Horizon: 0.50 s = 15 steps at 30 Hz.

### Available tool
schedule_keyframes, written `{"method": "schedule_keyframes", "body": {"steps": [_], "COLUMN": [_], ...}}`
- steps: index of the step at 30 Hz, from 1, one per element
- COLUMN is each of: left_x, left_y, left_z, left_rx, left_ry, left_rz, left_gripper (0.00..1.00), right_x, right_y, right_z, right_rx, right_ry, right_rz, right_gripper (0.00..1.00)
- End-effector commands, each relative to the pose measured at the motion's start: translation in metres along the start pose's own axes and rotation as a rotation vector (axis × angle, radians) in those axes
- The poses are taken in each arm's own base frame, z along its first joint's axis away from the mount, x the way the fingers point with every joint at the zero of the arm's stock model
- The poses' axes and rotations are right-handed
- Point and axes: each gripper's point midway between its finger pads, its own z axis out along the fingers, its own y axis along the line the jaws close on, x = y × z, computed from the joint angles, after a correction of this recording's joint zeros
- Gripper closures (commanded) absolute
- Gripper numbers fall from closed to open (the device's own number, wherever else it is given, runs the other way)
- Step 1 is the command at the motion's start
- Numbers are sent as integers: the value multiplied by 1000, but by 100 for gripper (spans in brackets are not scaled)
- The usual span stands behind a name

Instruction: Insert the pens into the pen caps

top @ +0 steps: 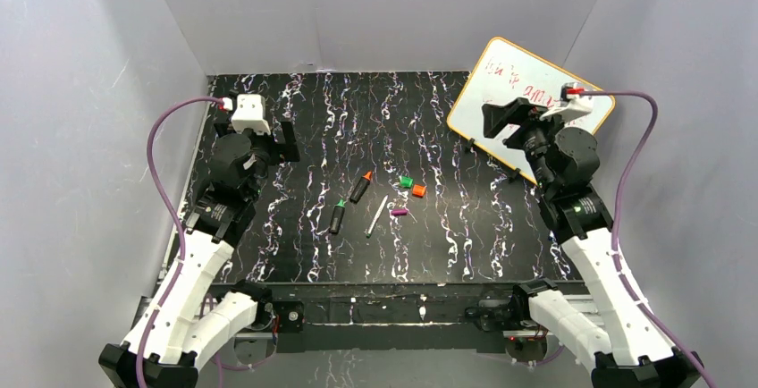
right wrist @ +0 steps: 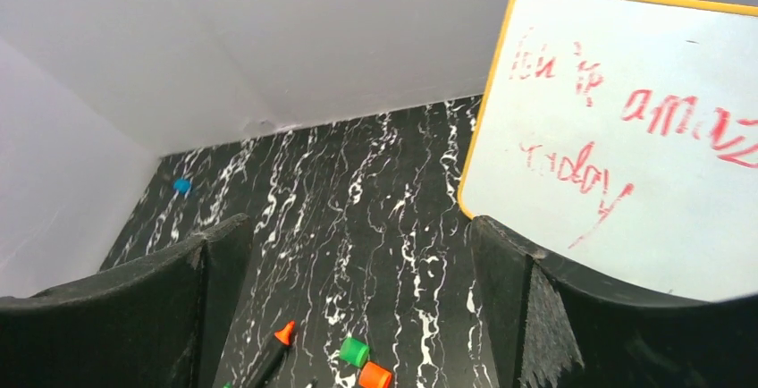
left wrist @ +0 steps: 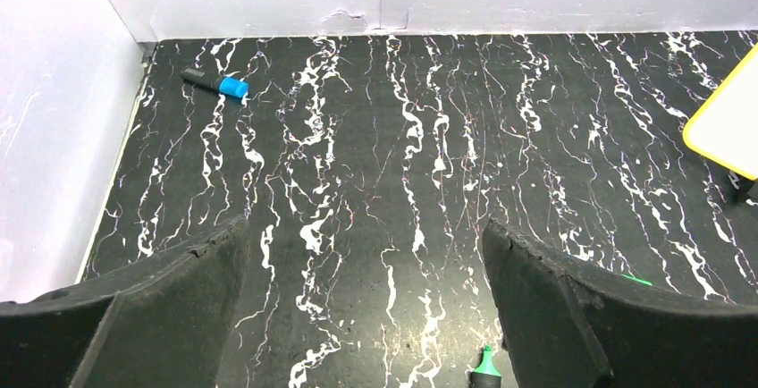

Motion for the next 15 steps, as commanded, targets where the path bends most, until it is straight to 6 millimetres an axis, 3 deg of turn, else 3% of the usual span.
{"method": "schedule_keyframes", "body": {"steps": [1,4,7,10,13,15], "left_x": [0,4,16,45,83,114], "left_y": [0,-10,-33,-34,-33,-44], "left_z": [-3,-4,-2,4,11,14], "left_rx": [10,70,182,136,89,127], "left_ry": [0,37,118,260,385,487], "left_rz": [11,27,65,105,150,154], "left_gripper": [2,2,2,2,2,2], "right_x": [-32,-16,4,23,49,65], "right_y": [-7,2,17,37,40,50], "right_z": [-10,-7,-2,12,38,49], "right_rx": [43,-42,-141,-244,-201,-183], "right_ry": [-161,-130,-58,73,237,273], "right_rz": [33,-40,-67,-76,-102,-157], "right_gripper": [1,1,1,1,1,1]}}
